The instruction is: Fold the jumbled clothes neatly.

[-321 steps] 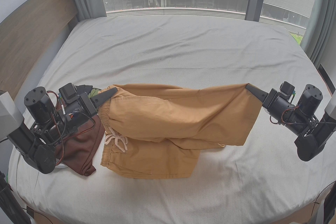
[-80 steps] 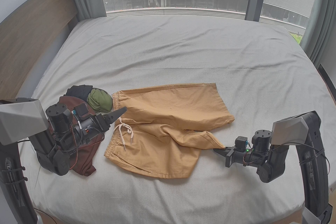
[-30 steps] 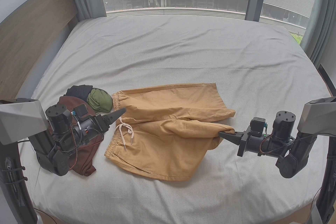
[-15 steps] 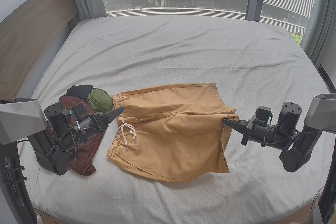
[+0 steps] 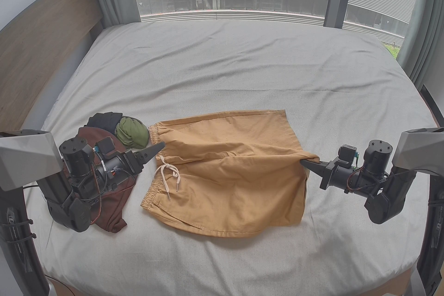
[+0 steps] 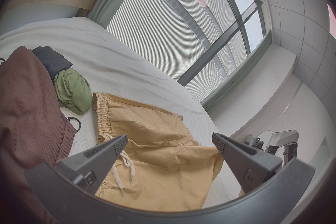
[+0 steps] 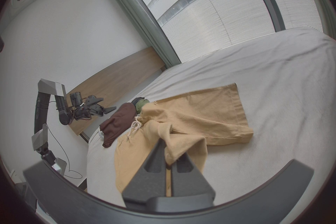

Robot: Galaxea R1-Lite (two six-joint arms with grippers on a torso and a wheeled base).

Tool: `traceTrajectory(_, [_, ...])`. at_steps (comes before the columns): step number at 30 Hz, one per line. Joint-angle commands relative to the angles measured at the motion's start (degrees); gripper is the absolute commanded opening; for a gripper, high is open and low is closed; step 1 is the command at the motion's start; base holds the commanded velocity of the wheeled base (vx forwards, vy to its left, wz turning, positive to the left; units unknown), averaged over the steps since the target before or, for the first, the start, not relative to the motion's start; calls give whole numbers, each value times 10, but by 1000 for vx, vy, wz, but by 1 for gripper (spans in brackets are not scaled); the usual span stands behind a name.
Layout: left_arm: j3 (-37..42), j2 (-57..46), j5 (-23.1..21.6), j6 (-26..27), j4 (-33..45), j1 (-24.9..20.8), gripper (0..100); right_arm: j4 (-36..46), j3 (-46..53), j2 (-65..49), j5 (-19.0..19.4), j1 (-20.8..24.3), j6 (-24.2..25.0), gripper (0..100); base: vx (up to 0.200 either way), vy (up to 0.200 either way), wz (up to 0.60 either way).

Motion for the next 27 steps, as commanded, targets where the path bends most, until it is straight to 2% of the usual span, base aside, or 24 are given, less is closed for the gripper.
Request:
traceTrajectory(1, [0, 10, 0, 0, 0, -1, 100, 0, -15, 62, 0, -16, 0, 0, 0, 0, 0])
traceTrajectory(13, [-3, 20, 3, 2, 0, -1, 100, -1, -37, 96, -6, -46, 1, 0, 0, 0, 0])
traceTrajectory(23, [-1, 20, 3, 2, 0, -1, 100, -1, -44, 107, -12, -51, -2, 0, 0, 0, 0])
traceTrajectory(24, [-1, 20, 3, 2, -1, -1, 100, -1, -44, 107, -16, -54, -2, 100, 0, 0, 0])
traceTrajectory(27, [0, 20, 3, 2, 0, -1, 100, -1, -55, 108, -34, -64, -2, 100, 0, 0, 0])
